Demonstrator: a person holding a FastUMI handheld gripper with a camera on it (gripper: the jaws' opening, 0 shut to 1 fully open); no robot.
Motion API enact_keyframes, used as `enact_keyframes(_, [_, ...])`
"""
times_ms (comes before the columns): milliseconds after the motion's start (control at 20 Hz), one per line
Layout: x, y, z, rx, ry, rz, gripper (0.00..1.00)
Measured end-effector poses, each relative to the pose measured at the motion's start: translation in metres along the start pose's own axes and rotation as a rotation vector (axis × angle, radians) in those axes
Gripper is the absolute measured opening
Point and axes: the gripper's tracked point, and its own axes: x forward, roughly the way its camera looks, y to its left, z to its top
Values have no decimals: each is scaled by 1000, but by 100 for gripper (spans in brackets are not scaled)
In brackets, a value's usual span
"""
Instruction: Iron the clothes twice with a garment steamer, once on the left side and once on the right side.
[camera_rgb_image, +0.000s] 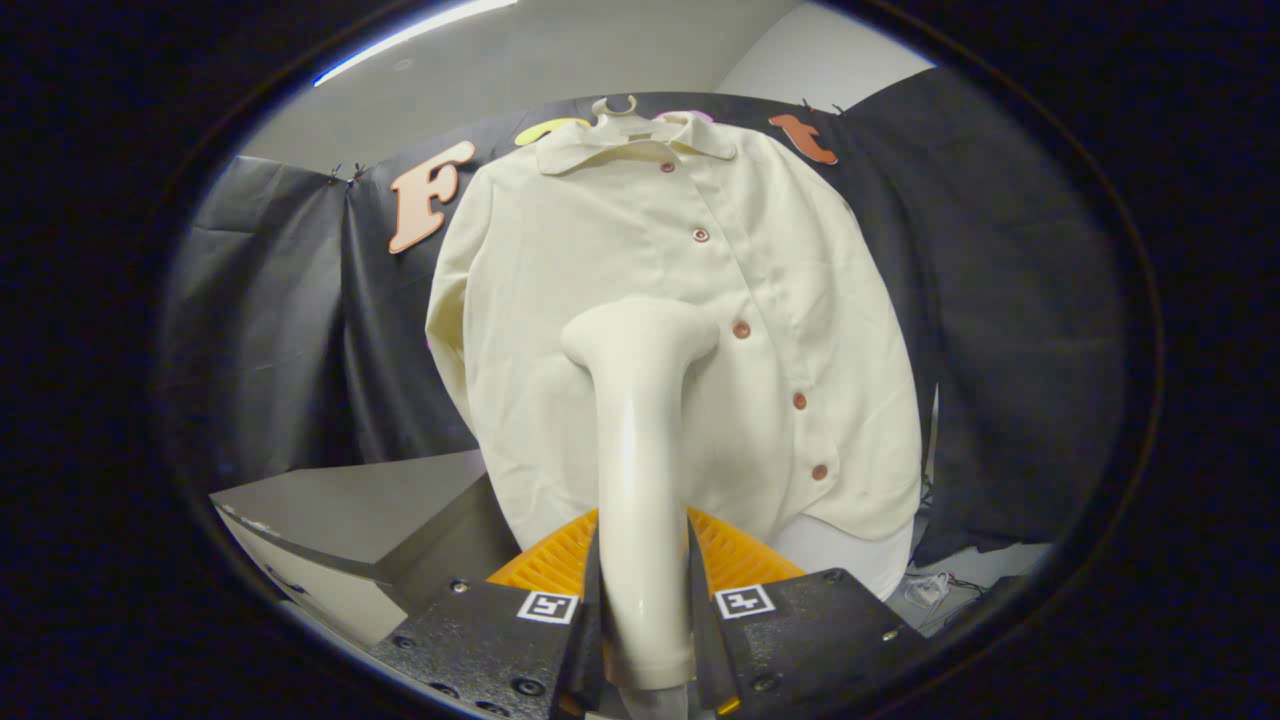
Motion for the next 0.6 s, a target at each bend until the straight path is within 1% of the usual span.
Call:
enact_keyframes(400, [-8, -13, -54, 11, 78, -9, 35])
enact_keyframes(600, [-15, -20, -74, 15, 107, -17, 35])
